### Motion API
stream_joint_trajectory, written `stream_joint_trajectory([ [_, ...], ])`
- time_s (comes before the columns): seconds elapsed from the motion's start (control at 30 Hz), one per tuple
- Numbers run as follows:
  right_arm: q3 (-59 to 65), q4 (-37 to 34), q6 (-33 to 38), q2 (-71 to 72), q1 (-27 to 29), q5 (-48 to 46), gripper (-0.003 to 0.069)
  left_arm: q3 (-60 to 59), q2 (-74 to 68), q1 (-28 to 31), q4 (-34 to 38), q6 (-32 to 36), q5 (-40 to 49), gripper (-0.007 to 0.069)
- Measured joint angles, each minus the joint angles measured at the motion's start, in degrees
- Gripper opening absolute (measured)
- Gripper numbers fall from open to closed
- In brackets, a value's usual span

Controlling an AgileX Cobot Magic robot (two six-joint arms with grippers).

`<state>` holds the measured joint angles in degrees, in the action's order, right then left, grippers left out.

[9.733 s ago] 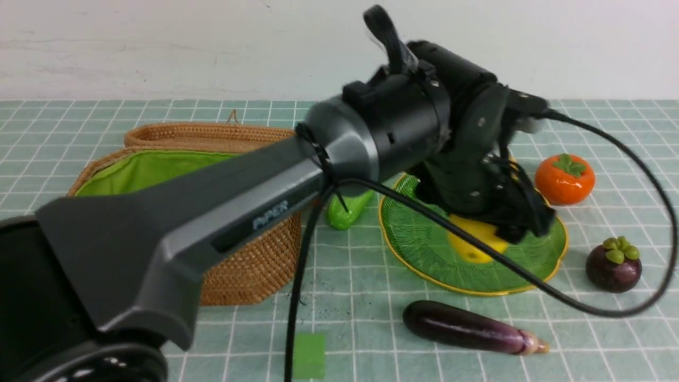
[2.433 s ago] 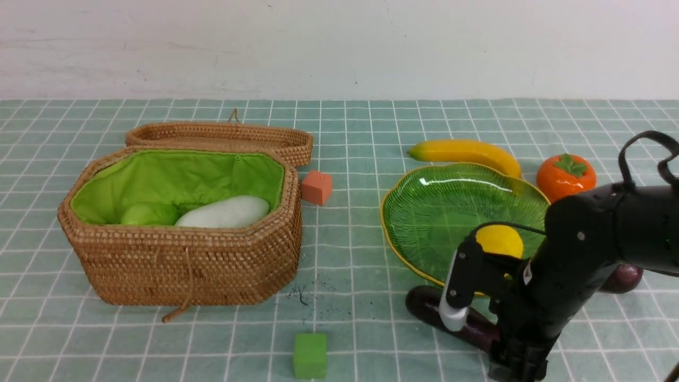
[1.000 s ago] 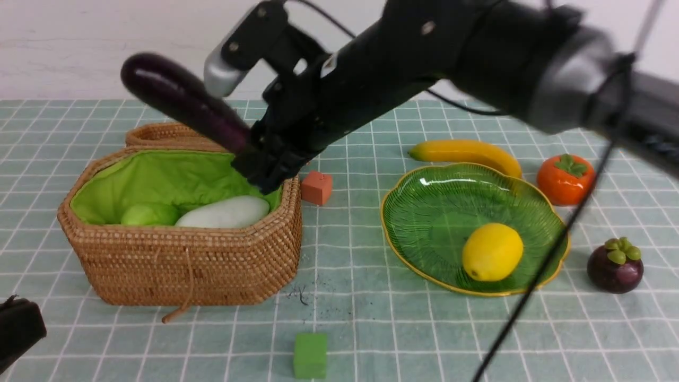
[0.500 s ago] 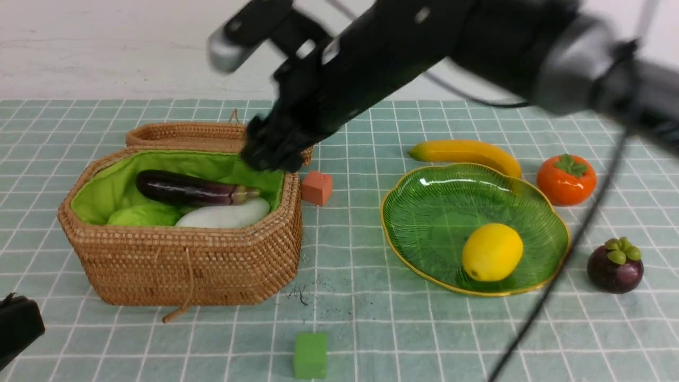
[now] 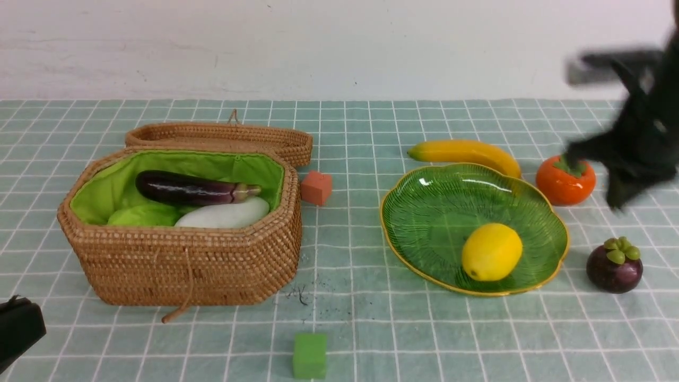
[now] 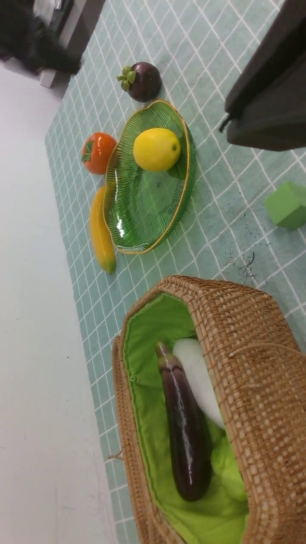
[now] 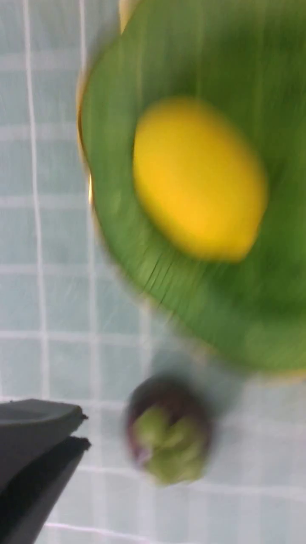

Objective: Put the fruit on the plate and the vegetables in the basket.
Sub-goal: Use the right arm to grab a mangosteen and put it into the right plate

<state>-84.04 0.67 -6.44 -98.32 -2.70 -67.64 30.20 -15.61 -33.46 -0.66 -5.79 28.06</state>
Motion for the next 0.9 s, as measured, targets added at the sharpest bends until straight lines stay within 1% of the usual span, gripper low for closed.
stream_joint_trajectory([
  [0.03, 4.09, -1.03, -0.18, -0.26, 3.29, 2.61, 0.0154, 0.00, 0.00, 0.00, -0.15, 0.00, 0.05, -0.0013],
  [0.07, 5.07, -1.31, -0.18, -0.27, 4.42, 3.30, 0.0176, 0.00, 0.00, 0.00, -0.22, 0.00, 0.05, -0.0013],
  [0.1, 7.15, -1.96, -0.18, -0.32, 5.64, 5.07, 0.0222, 0.00, 0.00, 0.00, -0.40, 0.00, 0.05, -0.0013],
  [0.13, 9.14, -2.47, 0.10, -0.31, 6.92, 7.35, 0.0299, 0.00, 0.00, 0.00, -0.61, 0.01, 0.05, -0.0013],
  [0.17, 9.43, -2.48, 0.15, -0.31, 7.23, 7.72, 0.0326, 0.00, 0.00, 0.00, -0.61, 0.01, 0.05, -0.0013],
  [0.2, 10.67, -2.75, 0.60, -0.31, 7.66, 9.64, 0.0382, 0.00, 0.00, 0.00, -0.72, 0.01, 0.05, -0.0013],
  [0.23, 12.06, -2.99, 1.31, -0.31, 7.99, 12.18, 0.0478, 0.00, 0.00, 0.00, -0.84, 0.01, 0.05, -0.0013],
  [0.3, 13.60, -3.72, 1.82, -0.50, 7.83, 15.70, 0.0624, 0.00, 0.00, 0.00, -1.10, 0.06, 0.00, -0.0013],
  [0.4, 13.71, -4.47, 1.94, -1.05, 7.72, 17.37, 0.0664, 0.00, 0.00, 0.00, -1.20, 0.06, 0.00, -0.0013],
  [0.47, 13.71, -4.48, 1.99, -2.18, 7.72, 20.35, 0.0670, 0.00, 0.00, 0.00, -1.20, 0.06, 0.00, -0.0013],
  [0.57, 13.71, -4.05, 1.99, -3.81, 7.72, 23.19, 0.0648, 0.00, 0.00, 0.00, -1.20, 0.06, 0.00, -0.0013],
  [0.63, 13.76, -3.99, 2.42, -5.30, 7.72, 25.07, 0.0617, 0.00, 0.00, 0.00, -1.20, 0.06, -0.34, -0.0013],
  [0.77, 13.82, -4.95, 4.96, -7.36, 7.72, 27.37, 0.0566, 0.00, 0.00, 0.00, -1.22, 0.06, -1.42, -0.0013],
  [0.9, 13.70, -5.56, 7.50, -7.98, 7.72, 28.22, 0.0532, 0.00, 0.00, 0.00, -1.22, 0.01, -2.08, -0.0013],
])
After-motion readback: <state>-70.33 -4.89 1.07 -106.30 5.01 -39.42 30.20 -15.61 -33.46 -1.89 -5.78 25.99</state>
